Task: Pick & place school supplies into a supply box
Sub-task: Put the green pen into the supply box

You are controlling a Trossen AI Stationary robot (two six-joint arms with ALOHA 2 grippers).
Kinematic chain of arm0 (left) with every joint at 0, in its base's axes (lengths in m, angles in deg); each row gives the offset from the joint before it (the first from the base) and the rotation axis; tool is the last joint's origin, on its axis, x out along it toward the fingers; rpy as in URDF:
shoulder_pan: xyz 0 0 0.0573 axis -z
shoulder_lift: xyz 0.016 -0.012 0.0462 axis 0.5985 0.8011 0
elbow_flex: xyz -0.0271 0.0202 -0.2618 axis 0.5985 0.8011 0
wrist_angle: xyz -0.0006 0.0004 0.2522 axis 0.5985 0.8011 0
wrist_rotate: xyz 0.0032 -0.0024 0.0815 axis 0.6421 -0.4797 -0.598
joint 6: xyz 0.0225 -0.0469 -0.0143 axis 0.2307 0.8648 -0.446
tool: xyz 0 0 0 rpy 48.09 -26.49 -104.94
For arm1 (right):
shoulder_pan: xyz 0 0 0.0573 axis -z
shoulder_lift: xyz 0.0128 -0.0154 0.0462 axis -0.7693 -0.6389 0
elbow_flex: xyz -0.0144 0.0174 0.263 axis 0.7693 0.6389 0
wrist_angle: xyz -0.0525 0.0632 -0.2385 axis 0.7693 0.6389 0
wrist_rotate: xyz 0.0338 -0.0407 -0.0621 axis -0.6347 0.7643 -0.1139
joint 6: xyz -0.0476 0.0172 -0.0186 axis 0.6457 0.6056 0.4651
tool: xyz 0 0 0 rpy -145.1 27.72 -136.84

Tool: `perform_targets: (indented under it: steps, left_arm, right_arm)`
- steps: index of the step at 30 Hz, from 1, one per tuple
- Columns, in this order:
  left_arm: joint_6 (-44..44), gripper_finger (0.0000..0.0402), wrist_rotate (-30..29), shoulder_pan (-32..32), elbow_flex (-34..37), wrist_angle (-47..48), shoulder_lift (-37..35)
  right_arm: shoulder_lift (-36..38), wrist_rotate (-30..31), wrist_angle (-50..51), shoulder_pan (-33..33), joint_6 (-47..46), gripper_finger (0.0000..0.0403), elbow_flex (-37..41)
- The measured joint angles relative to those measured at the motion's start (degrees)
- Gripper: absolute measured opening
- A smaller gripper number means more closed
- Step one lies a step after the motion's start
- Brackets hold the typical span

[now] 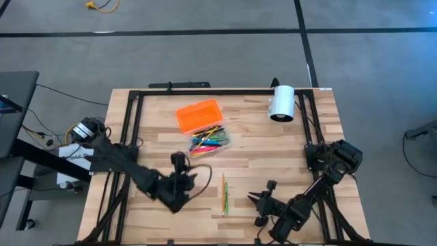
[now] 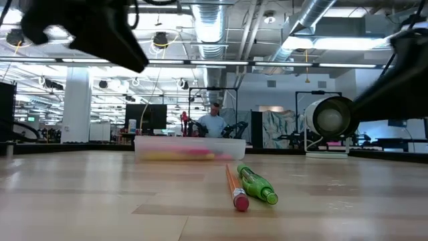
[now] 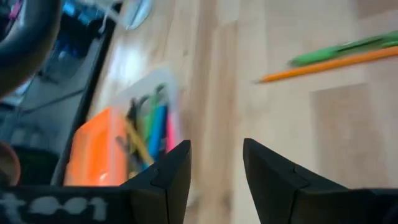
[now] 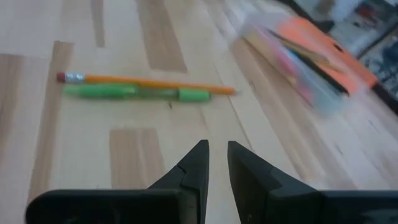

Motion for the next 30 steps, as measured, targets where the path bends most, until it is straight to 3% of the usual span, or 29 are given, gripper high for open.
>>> perform_targets:
  steps: [4, 7, 16, 21, 30]
  left_arm:
    - [-1.57, 0.0138, -4.36, 5.32, 3.9, -8.84, 0.03]
    - [-2.9, 0.0138, -7.52, 8.32, 6.47, -13.95, 0.03]
    - [-3.37, 0.0138, -11.93, 12.36, 11.76, -20.26, 0.03]
    - [-0.01, 0.0138, -12.6, 13.06, 14.36, -20.31, 0.05]
    - [1.94, 0.0138, -13.22, 13.16, 16.27, -20.62, 0.06]
  right_arm:
    - [0.0, -5.67, -8.68, 4.53, 12.53, 0.0054, -0.35]
    - [0.0, -12.32, -10.63, 8.45, 16.01, 0.0054, -1.85]
    - [0.0, -28.39, -12.01, 17.68, 15.9, 0.0054, -8.22]
    - [0.0, -36.97, -12.04, 20.36, 10.35, 0.0054, -10.01]
    - [0.0, -35.47, -10.63, 19.36, 6.84, 0.0054, -10.01]
